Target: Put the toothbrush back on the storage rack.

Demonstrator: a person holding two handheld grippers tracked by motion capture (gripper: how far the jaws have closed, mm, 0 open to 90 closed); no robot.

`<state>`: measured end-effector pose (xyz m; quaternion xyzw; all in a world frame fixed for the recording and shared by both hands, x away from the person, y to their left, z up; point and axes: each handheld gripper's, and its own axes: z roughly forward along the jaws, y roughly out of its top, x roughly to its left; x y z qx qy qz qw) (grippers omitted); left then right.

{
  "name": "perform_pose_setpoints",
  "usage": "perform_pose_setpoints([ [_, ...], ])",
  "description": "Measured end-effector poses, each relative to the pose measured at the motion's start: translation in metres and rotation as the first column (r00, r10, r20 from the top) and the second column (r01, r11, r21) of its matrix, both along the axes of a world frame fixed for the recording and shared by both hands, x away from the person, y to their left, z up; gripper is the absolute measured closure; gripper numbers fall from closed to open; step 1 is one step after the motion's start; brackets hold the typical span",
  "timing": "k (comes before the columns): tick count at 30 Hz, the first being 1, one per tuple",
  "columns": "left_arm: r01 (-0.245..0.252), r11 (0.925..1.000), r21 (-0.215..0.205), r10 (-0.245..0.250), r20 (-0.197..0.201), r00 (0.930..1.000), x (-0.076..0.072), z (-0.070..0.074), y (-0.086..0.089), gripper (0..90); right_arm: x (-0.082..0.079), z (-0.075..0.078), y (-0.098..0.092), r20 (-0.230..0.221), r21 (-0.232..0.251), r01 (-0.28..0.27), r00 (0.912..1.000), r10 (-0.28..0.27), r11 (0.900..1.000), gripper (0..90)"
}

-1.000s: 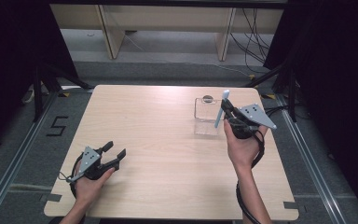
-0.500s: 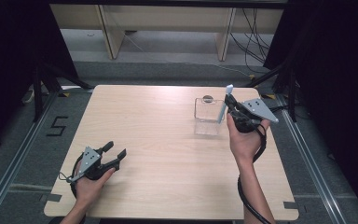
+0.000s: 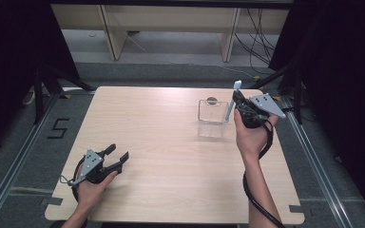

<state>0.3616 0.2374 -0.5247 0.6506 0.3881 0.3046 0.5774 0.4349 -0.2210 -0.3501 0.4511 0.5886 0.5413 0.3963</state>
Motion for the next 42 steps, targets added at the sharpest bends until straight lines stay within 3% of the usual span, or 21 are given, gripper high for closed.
perform_pose_setpoints([
  [8,0.0,1.0,-0.001,0.0,0.0,1.0,0.0,0.0,0.0,34.5,0.007,-0.004,-0.001,-0.013,0.018,0.01,0.9999,-0.01,1.0,86.1],
  [42,0.001,1.0,-0.005,-0.001,-0.003,1.0,0.0,0.0,0.0,34.3,0.021,-0.019,-0.004,-0.053,0.01,0.035,0.998,-0.034,0.999,86.0],
])
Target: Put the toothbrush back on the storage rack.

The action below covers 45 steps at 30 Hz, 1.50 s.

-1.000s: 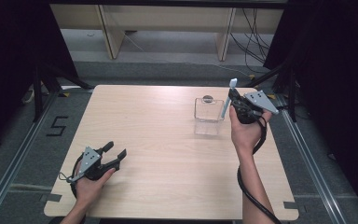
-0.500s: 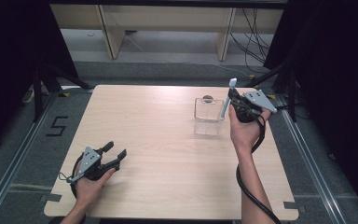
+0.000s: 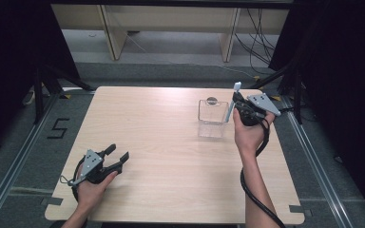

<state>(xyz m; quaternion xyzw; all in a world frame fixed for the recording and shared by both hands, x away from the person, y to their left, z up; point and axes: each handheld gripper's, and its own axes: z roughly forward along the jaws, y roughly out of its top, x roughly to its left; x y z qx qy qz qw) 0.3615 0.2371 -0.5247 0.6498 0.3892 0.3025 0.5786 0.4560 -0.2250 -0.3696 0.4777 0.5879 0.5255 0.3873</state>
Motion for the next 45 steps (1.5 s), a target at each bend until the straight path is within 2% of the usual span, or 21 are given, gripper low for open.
perform_pose_setpoints([
  [5,0.002,1.0,0.002,-0.002,0.0,1.0,0.0,0.0,0.0,34.4,0.001,-0.004,0.0,-0.004,-0.006,0.008,1.0,-0.008,1.0,86.0],
  [8,0.002,1.0,0.001,-0.002,-0.001,1.0,0.0,0.0,0.0,34.4,0.001,-0.006,0.001,-0.021,0.001,0.005,0.9998,-0.005,1.0,86.0],
  [10,0.003,1.0,0.001,-0.003,0.0,1.0,0.0,0.0,0.0,34.4,0.002,-0.008,0.0,-0.013,-0.011,0.007,0.9999,-0.007,1.0,86.0],
  [11,0.003,1.0,0.0,-0.003,0.0,1.0,0.0,0.0,0.0,34.4,0.002,-0.009,0.0,-0.018,-0.009,0.006,0.9998,-0.006,1.0,86.0],
  [12,0.003,1.0,0.0,-0.003,0.0,1.0,0.0,0.0,0.0,34.4,0.001,-0.01,0.002,-0.032,0.013,0.006,0.9995,-0.006,1.0,86.0],
  [13,0.003,1.0,-0.001,-0.003,0.0,1.0,0.0,0.0,0.0,34.3,0.002,-0.011,0.0,-0.028,-0.008,0.004,0.9996,-0.004,1.0,86.0],
  [21,0.003,1.0,-0.002,-0.003,-0.001,1.0,0.0,0.0,0.0,34.3,0.003,-0.018,0.001,-0.045,0.005,0.007,0.999,-0.007,1.0,86.0],
  [23,0.003,1.0,-0.002,-0.003,-0.001,1.0,0.0,0.0,0.0,34.3,0.004,-0.021,0.0,-0.043,-0.006,0.009,0.9991,-0.009,1.0,85.9],
  [24,0.004,1.0,-0.002,-0.004,-0.001,1.0,0.0,0.0,0.0,34.3,0.003,-0.022,0.001,-0.059,0.008,0.013,0.9982,-0.013,1.0,85.9],
  [25,0.003,1.0,-0.003,-0.003,-0.001,1.0,0.0,0.0,0.0,34.3,0.004,-0.023,0.0,-0.048,-0.005,0.011,0.9988,-0.011,1.0,85.9],
  [27,0.001,1.0,-0.005,-0.001,-0.001,1.0,0.0,0.0,0.0,34.2,0.004,-0.026,0.0,-0.06,0.002,0.006,0.9982,-0.006,1.0,85.9],
  [28,0.002,1.0,-0.005,-0.002,-0.001,1.0,0.0,0.0,0.0,34.2,0.004,-0.026,0.0,-0.064,-0.014,0.004,0.9979,-0.005,1.0,85.9],
  [34,0.003,1.0,-0.003,-0.003,0.0,1.0,0.0,0.0,0.0,34.2,0.005,-0.03,0.0,-0.067,0.008,0.008,0.9977,-0.008,1.0,85.8],
  [40,0.001,1.0,-0.005,-0.001,-0.001,1.0,0.0,0.0,0.0,34.3,0.007,-0.036,0.0,-0.08,-0.016,0.016,0.9966,-0.017,1.0,85.8],
  [45,0.001,1.0,-0.007,-0.001,-0.001,1.0,0.0,0.0,0.0,34.2,0.008,-0.04,0.001,-0.095,-0.003,0.02,0.9952,-0.02,1.0,85.8],
])
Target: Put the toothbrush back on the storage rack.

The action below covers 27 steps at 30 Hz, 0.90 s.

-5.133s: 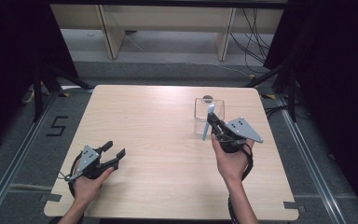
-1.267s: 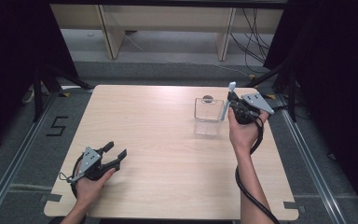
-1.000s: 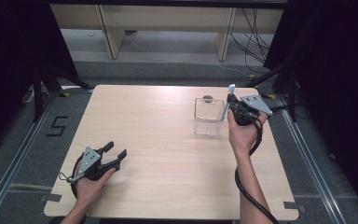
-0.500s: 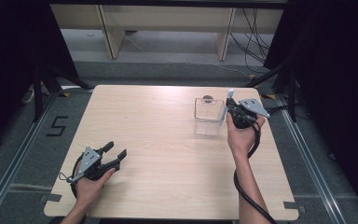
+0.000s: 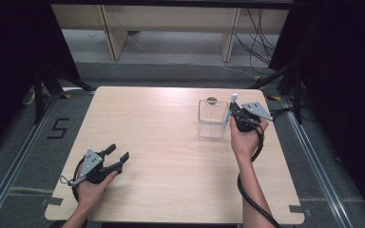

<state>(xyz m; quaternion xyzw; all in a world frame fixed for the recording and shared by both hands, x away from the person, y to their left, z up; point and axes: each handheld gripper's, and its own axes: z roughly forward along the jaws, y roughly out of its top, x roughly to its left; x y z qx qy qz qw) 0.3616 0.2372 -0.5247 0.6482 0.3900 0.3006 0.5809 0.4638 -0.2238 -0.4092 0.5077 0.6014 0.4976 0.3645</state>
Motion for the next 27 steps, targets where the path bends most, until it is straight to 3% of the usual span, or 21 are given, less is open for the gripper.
perform_pose_setpoints([
  [10,0.0,1.0,0.0,0.0,0.0,1.0,0.0,0.0,0.0,34.2,0.002,-0.007,0.0,-0.011,-0.014,0.0,0.9999,-0.001,1.0,85.8],
  [14,0.0,1.0,0.0,0.0,0.001,1.0,0.0,0.0,0.0,34.2,0.001,-0.01,0.001,-0.016,0.008,0.007,0.9998,-0.007,1.0,85.8],
  [19,0.0,1.0,0.001,0.0,0.001,1.0,0.0,0.0,0.0,34.2,0.001,-0.014,0.0,-0.022,-0.008,0.004,0.9998,-0.004,1.0,85.8],
  [20,-0.001,1.0,0.0,0.001,0.001,1.0,0.0,0.0,0.0,34.2,0.0,-0.015,0.001,-0.019,0.01,0.008,0.9998,-0.008,1.0,85.8],
  [27,0.004,0.9999,-0.01,-0.004,0.014,0.9999,0.001,-0.001,-0.001,34.1,-0.001,-0.018,0.0,-0.029,-0.007,0.004,0.9996,-0.004,1.0,85.8],
])
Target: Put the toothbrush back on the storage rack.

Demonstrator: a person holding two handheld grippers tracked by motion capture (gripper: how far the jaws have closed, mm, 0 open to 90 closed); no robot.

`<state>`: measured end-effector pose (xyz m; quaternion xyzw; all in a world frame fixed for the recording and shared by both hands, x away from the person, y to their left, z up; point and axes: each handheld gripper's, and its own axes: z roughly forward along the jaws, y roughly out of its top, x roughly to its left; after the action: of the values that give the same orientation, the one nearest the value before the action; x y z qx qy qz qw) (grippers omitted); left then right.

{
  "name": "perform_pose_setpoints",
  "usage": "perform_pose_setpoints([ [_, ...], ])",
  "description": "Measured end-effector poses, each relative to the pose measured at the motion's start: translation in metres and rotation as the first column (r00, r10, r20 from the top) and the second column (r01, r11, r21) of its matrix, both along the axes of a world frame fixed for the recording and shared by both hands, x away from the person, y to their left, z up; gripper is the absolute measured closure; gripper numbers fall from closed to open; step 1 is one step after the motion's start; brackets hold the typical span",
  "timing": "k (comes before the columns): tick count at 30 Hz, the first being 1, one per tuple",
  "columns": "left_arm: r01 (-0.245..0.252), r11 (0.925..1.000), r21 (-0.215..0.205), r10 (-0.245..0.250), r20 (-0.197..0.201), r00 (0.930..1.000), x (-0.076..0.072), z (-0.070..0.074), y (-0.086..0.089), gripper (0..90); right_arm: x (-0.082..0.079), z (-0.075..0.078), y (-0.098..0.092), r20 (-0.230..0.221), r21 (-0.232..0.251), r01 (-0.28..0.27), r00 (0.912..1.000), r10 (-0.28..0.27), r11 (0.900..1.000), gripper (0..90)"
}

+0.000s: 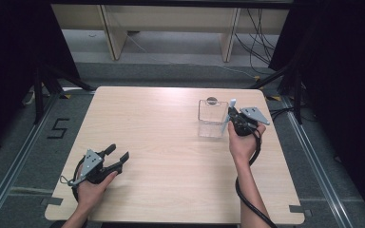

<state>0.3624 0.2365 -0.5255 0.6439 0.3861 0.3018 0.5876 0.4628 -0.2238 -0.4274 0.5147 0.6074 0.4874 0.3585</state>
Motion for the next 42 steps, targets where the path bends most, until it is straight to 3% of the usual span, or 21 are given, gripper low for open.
perform_pose_setpoints([
  [2,-0.005,1.0,0.008,0.005,-0.009,0.9999,-0.001,0.001,0.0,34.2,0.0,-0.002,0.0,0.004,0.013,0.003,1.0,-0.003,1.0,85.8],
  [11,-0.001,1.0,-0.002,0.001,0.002,1.0,0.0,0.0,0.0,34.1,-0.001,-0.006,0.0,-0.006,-0.011,0.0,1.0,0.0,1.0,85.8],
  [12,-0.001,1.0,-0.002,0.001,0.001,1.0,0.0,0.0,0.0,34.1,-0.001,-0.007,0.001,-0.015,0.013,0.001,0.9999,-0.001,1.0,85.8],
  [14,-0.001,1.0,-0.003,0.001,0.002,1.0,0.0,0.0,0.0,34.1,-0.001,-0.008,0.001,-0.011,-0.001,0.0,0.9999,0.0,1.0,85.8],
  [16,-0.001,1.0,-0.002,0.001,0.002,1.0,0.0,0.0,0.0,34.1,-0.002,-0.009,0.002,-0.013,0.014,0.005,0.9999,-0.005,1.0,85.8],
  [17,-0.008,0.9999,0.014,0.008,-0.015,0.9999,-0.001,0.001,0.001,34.1,-0.002,-0.009,0.001,-0.008,0.005,0.0,1.0,0.0,1.0,85.7],
  [19,-0.001,1.0,-0.002,0.001,0.002,1.0,0.0,0.0,0.0,34.1,-0.002,-0.01,0.002,-0.005,0.005,0.0,1.0,0.0,1.0,85.7],
  [22,-0.001,1.0,-0.002,0.001,0.001,1.0,0.0,0.0,0.0,34.1,-0.002,-0.011,0.002,-0.02,0.005,-0.003,0.9998,0.004,1.0,85.7],
  [23,-0.001,1.0,-0.002,0.001,0.001,1.0,0.0,0.0,0.0,34.1,-0.004,-0.012,0.004,-0.035,0.027,0.007,0.9994,-0.006,1.0,85.7],
  [27,-0.002,1.0,-0.003,0.002,0.001,1.0,0.0,0.0,0.0,34.1,-0.003,-0.014,0.002,-0.031,-0.008,0.0,0.9995,0.0,1.0,85.6],
  [30,-0.002,1.0,-0.003,0.002,0.001,1.0,0.0,0.0,0.0,34.1,-0.003,-0.016,0.002,-0.039,0.017,-0.001,0.9992,0.002,1.0,85.6],
  [42,-0.002,1.0,-0.002,0.002,0.0,1.0,0.0,0.0,0.0,34.1,-0.002,-0.018,0.001,-0.026,-0.014,0.003,0.9996,-0.004,1.0,85.2],
])
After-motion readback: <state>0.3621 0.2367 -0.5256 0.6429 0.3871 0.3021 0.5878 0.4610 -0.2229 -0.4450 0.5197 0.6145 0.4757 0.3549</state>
